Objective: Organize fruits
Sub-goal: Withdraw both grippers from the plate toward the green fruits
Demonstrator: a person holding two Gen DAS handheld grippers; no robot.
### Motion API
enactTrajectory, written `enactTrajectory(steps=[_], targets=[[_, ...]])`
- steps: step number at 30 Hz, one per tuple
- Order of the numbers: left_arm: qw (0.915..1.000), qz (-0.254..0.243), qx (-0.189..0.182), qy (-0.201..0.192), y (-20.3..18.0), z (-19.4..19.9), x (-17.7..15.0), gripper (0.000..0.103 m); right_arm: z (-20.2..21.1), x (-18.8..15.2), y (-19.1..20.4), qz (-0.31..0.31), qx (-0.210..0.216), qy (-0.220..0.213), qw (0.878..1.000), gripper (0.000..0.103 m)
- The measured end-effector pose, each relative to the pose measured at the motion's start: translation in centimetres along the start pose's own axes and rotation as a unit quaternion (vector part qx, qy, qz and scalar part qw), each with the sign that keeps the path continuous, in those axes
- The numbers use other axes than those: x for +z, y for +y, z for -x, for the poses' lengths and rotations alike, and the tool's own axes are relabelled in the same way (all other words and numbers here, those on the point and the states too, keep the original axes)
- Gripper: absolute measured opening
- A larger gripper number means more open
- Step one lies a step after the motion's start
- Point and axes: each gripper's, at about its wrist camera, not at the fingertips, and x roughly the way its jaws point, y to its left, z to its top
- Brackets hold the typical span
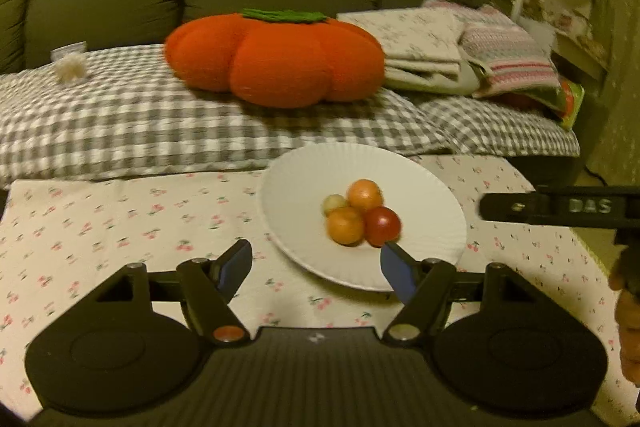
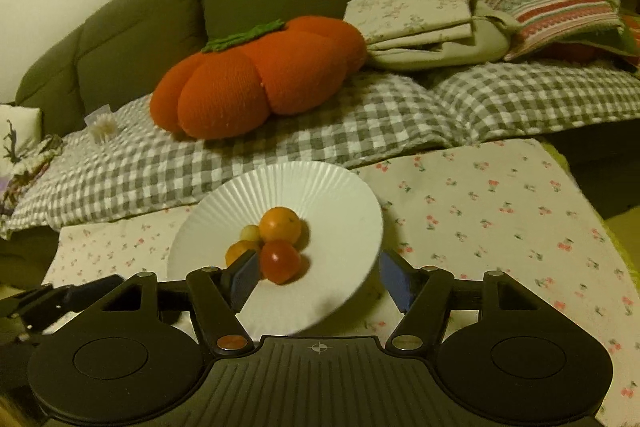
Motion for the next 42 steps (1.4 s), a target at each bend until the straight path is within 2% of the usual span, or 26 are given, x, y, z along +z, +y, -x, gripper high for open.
enactTrajectory(steps=[9, 18, 32, 42], targets=[[0.9994, 0.030, 0.016, 0.000, 2.2, 3.5, -0.6, 0.071, 3.9, -1.1, 0.9, -0.015, 0.022, -0.003, 1.000, 0.067], [0.9981, 0.041, 0.029, 0.035, 2.1, 6.3, -3.5, 0.072, 6.8, -3.2, 2.5, -0.021, 0.032, 0.015, 0.999, 0.068], [0.9968, 0.035, 0.039, 0.061, 0.9, 8.9, -6.9, 0.072, 9.2, -6.3, 4.8, -0.024, 0.063, 0.052, 0.996, 0.071], [0.9958, 0.032, 0.048, 0.071, 0.7, 9.1, -8.7, 0.074, 9.3, -7.8, 6.1, 0.000, 0.074, 0.065, 0.995, 0.071]])
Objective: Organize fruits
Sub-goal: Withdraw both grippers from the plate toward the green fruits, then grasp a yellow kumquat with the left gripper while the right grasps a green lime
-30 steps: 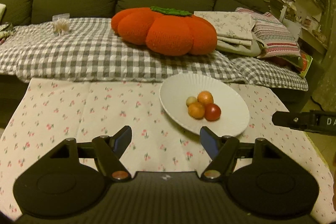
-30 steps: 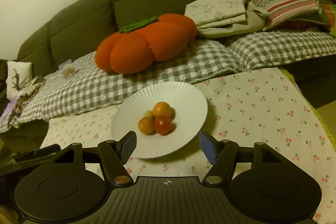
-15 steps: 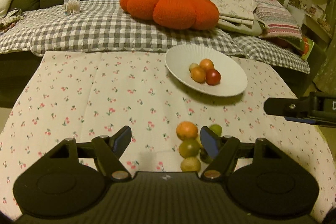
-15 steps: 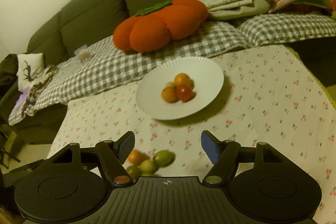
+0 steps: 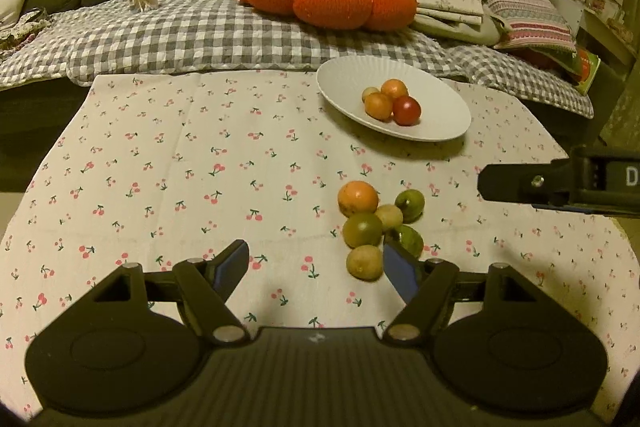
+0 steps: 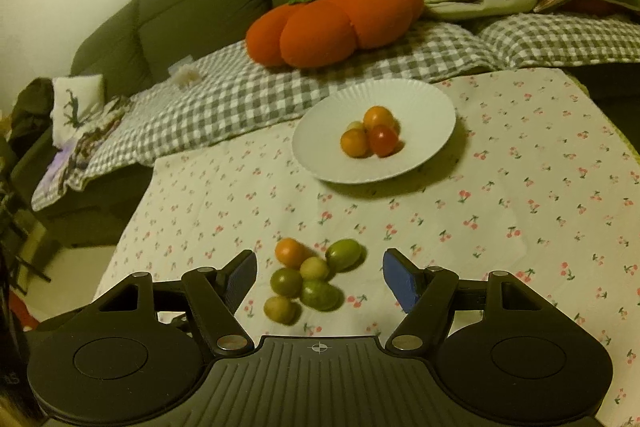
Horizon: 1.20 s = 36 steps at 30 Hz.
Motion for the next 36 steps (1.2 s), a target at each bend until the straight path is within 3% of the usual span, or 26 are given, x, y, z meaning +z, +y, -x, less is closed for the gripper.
enactTrajectory(steps=[18, 25, 31, 36], targets=[[0.9994, -0.024, -0.026, 0.002, -0.8, -2.3, -1.3, 0.072, -2.0, -1.1, -1.0, 0.008, -0.005, 0.017, 1.000, 0.071], [0.9975, -0.053, -0.046, 0.012, -2.3, -4.6, -1.9, 0.048, -2.6, -1.2, -1.7, -0.007, -0.007, 0.020, 1.000, 0.071], [0.9963, -0.065, -0.055, -0.006, -2.7, -5.6, -1.9, 0.027, -3.4, -1.3, -1.9, -0.008, -0.010, 0.025, 1.000, 0.070], [0.9970, -0.053, -0.056, 0.001, -2.5, -5.2, -1.8, 0.027, -4.2, -1.4, -2.0, -0.005, -0.008, 0.030, 0.999, 0.067]])
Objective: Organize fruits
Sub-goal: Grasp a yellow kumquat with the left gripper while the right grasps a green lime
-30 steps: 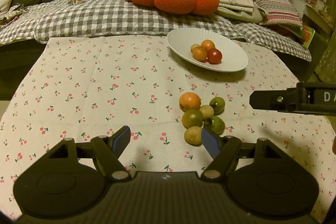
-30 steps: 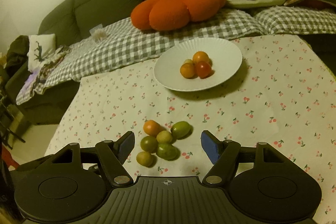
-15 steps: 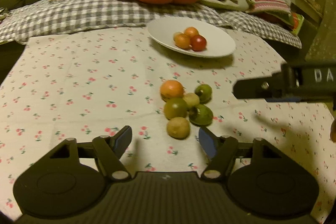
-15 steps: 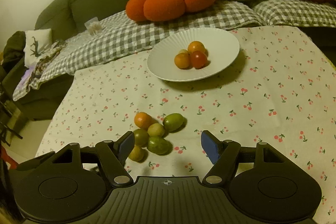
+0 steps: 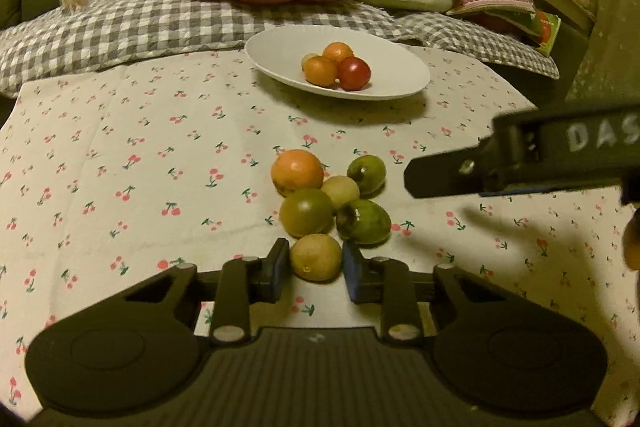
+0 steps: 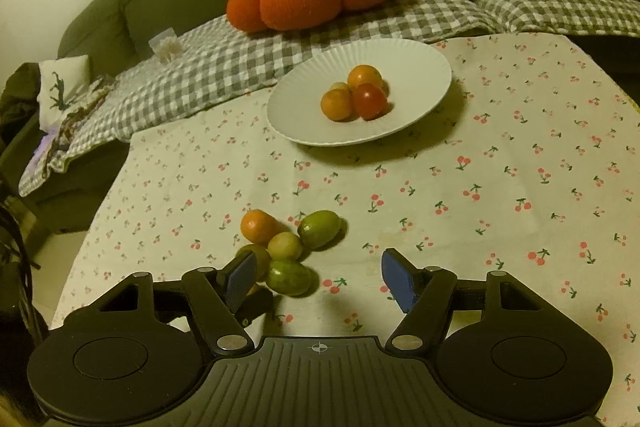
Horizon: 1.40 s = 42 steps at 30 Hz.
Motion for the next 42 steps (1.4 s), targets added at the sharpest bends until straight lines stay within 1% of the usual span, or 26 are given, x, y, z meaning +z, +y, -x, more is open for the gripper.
enactTrajectory(steps=[3, 7, 10, 12, 15, 17, 19, 20, 21, 23, 24, 25, 29, 35, 42], targets=[[0.9998, 0.017, 0.006, 0.007, 0.7, 0.6, 0.0, 0.027, -0.6, -0.1, 0.0, 0.001, 0.004, 0.007, 1.000, 0.064], [0.9981, 0.050, 0.029, 0.023, 2.0, 1.1, -0.2, 0.027, -1.7, -0.4, 0.5, 0.005, 0.012, 0.020, 1.000, 0.063], [0.9955, 0.068, 0.054, 0.038, 3.0, 1.2, -0.2, 0.027, -2.6, -0.6, 1.0, 0.011, 0.021, 0.027, 0.999, 0.063], [0.9940, 0.083, 0.060, 0.040, 3.7, 1.3, -0.2, 0.027, -3.3, -0.7, 1.4, 0.014, 0.026, 0.030, 0.999, 0.063], [0.9928, 0.087, 0.071, 0.041, 4.2, 1.5, -0.2, 0.027, -4.1, -0.9, 2.1, 0.028, 0.027, 0.033, 0.999, 0.062], [0.9924, 0.090, 0.072, 0.042, 4.4, 1.5, -0.2, 0.027, -4.7, -1.1, 2.4, 0.038, 0.024, 0.036, 0.998, 0.058], [0.9923, 0.092, 0.070, 0.043, 4.5, 1.4, -0.1, 0.027, -5.3, -1.3, 2.5, 0.040, 0.024, 0.040, 0.998, 0.051], [0.9924, 0.092, 0.070, 0.043, 4.6, 1.4, -0.1, 0.027, -5.4, -1.4, 2.5, 0.044, 0.021, 0.036, 0.998, 0.050], [0.9924, 0.091, 0.071, 0.043, 4.5, 1.4, 0.0, 0.027, -5.4, -1.3, 2.6, 0.048, 0.019, 0.033, 0.998, 0.045], [0.9924, 0.091, 0.071, 0.043, 4.5, 1.5, 0.0, 0.027, -5.5, -1.3, 2.7, 0.048, 0.023, 0.032, 0.998, 0.040], [0.9924, 0.091, 0.071, 0.043, 4.5, 1.5, 0.0, 0.027, -5.6, -1.3, 2.8, 0.049, 0.023, 0.033, 0.998, 0.033], [0.9924, 0.091, 0.070, 0.043, 4.5, 1.5, 0.0, 0.027, -5.6, -1.4, 2.9, 0.053, 0.020, 0.032, 0.998, 0.031], [0.9926, 0.089, 0.071, 0.041, 4.5, 1.6, -0.1, 0.027, -5.4, -1.4, 3.2, 0.059, 0.015, 0.028, 0.998, 0.031], [0.9927, 0.092, 0.069, 0.038, 4.4, 1.8, 0.1, 0.027, -4.6, -1.1, 2.9, 0.052, 0.006, 0.030, 0.998, 0.031], [0.9937, 0.088, 0.063, 0.028, 4.1, 2.5, 0.4, 0.027, -2.9, -0.8, 2.7, 0.047, 0.011, 0.017, 0.999, 0.031]])
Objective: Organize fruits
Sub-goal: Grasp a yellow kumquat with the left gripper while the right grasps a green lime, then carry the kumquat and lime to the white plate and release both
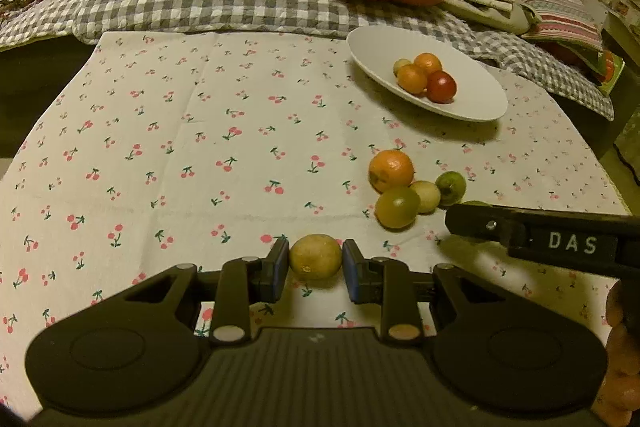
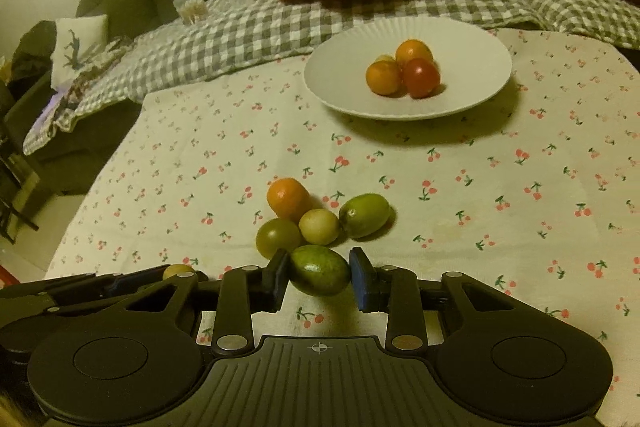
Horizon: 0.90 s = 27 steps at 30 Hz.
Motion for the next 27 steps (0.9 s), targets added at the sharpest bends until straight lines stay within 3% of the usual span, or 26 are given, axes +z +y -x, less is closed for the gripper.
enactTrajectory(steps=[27], targets=[[0.9990, -0.018, -0.012, -0.039, -2.5, 1.2, 3.5, 0.027, 4.4, 2.5, -2.3, -0.017, -0.002, -0.051, 0.999, 0.031]])
